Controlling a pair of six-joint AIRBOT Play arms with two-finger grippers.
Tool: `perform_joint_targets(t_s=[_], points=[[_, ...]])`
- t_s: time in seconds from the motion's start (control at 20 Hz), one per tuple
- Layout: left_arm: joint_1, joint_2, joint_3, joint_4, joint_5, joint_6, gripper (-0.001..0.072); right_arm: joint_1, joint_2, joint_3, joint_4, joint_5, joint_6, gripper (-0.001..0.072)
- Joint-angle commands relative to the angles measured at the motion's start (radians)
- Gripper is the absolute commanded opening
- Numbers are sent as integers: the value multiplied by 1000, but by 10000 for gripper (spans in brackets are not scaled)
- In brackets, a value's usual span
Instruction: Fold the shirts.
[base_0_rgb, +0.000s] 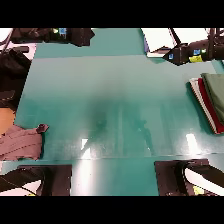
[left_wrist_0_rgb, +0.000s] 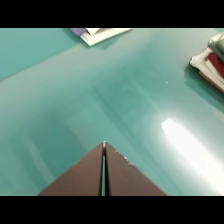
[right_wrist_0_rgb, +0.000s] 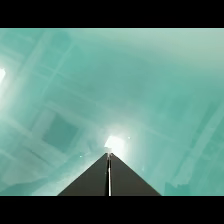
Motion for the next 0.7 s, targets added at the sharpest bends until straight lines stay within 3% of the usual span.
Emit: perform_joint_targets(t_s=[0.0, 0.15, 0.4, 0.45, 0.5, 0.65], points=[[85, 53, -2, 44, -163, -5, 25, 0, 0, 0, 0, 25, 0, 18], [229, 175, -117, 134, -369, -5, 25, 0, -1, -19, 0, 24, 0, 18], [441, 484, -592, 369, -478, -65, 29, 0, 0, -94, 0, 18, 0, 18], [478, 520, -688, 424, -513, -68, 273, 0, 0, -108, 0, 10, 0, 18], [513, 541, -778, 478, -535, -84, 597, 0, 0, -120, 0, 5, 0, 18], [596, 550, -987, 566, -542, -102, 613, 0, -2, -124, 1, 6, 0, 18]])
